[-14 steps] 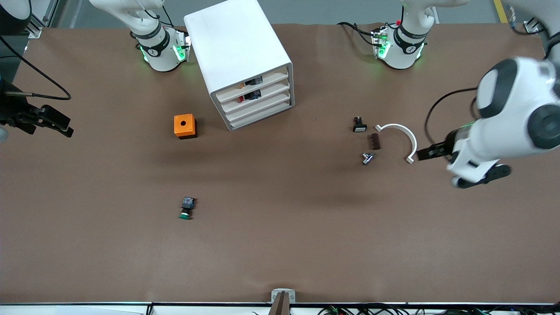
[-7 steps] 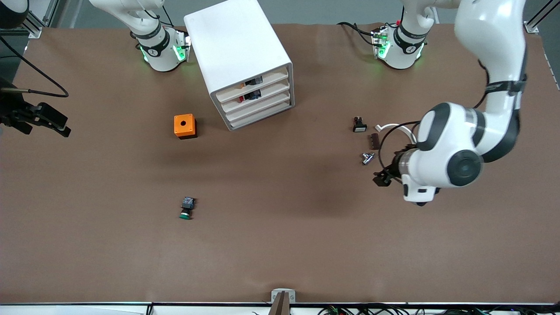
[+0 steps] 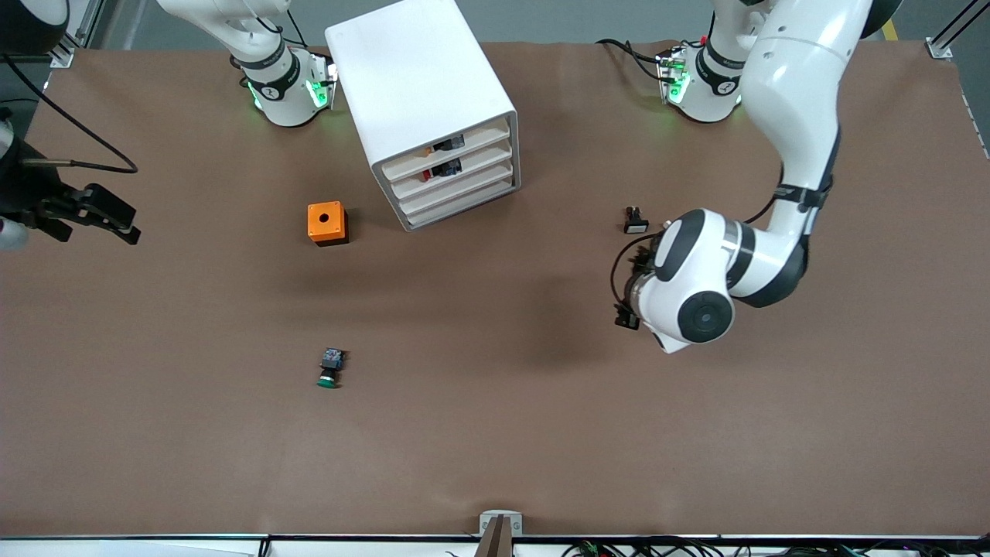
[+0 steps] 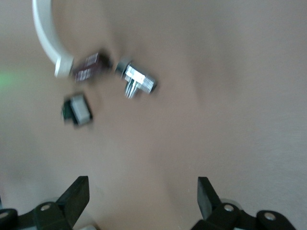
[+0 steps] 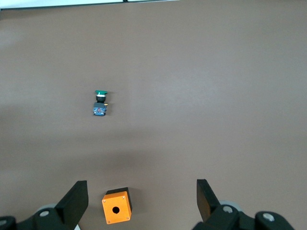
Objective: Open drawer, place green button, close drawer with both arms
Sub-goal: 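Move the left gripper toward the cabinet drawer while the right gripper starts reaching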
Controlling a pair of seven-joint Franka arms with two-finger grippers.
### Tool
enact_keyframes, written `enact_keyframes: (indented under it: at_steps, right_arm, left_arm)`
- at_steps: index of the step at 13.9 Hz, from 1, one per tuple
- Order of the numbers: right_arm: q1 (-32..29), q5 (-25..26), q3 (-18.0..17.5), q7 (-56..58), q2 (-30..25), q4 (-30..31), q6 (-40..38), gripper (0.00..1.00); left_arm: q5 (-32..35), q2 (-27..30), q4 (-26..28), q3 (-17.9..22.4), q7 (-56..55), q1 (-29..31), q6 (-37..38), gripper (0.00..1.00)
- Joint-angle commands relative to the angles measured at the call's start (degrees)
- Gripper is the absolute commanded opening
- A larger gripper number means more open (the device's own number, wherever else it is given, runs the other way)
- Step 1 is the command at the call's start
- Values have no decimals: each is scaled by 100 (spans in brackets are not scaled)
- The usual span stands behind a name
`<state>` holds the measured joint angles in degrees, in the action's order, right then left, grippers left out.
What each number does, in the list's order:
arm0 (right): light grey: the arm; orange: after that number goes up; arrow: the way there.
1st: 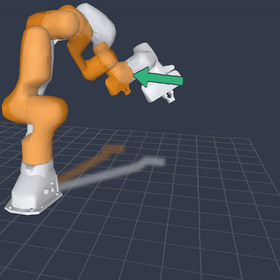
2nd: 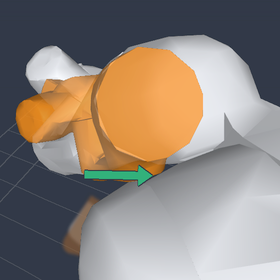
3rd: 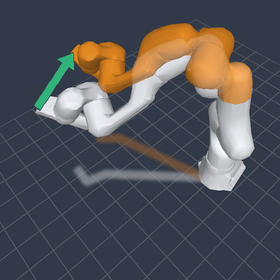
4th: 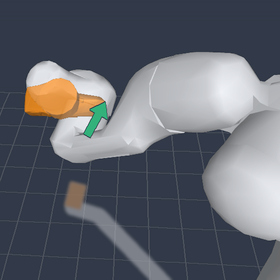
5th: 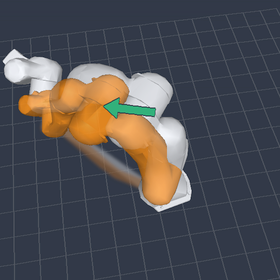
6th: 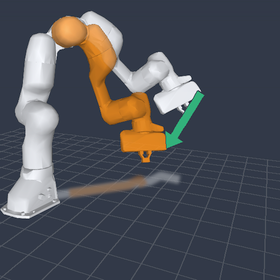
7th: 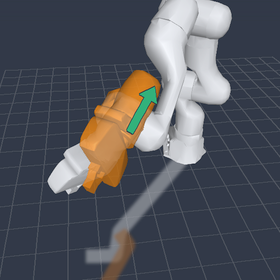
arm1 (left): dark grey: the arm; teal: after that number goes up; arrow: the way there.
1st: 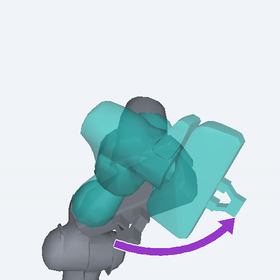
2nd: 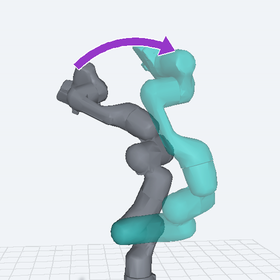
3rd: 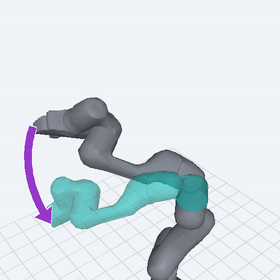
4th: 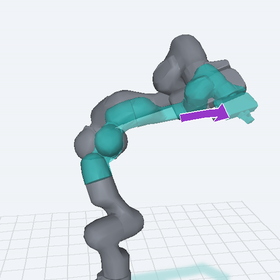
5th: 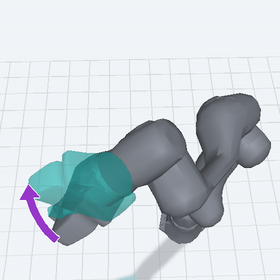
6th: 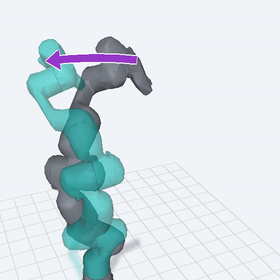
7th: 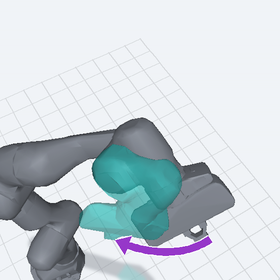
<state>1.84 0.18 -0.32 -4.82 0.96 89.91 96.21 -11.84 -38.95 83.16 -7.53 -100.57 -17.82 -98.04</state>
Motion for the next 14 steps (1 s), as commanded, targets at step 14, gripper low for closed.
enact_keyframes:
  at_steps: [14]
  right_arm:
    - [176, -360, 6, -98, 782, -52, -6, 100]
  left_arm:
    - [-3332, -841, -89, 15, -2711, -231, 92, 99]
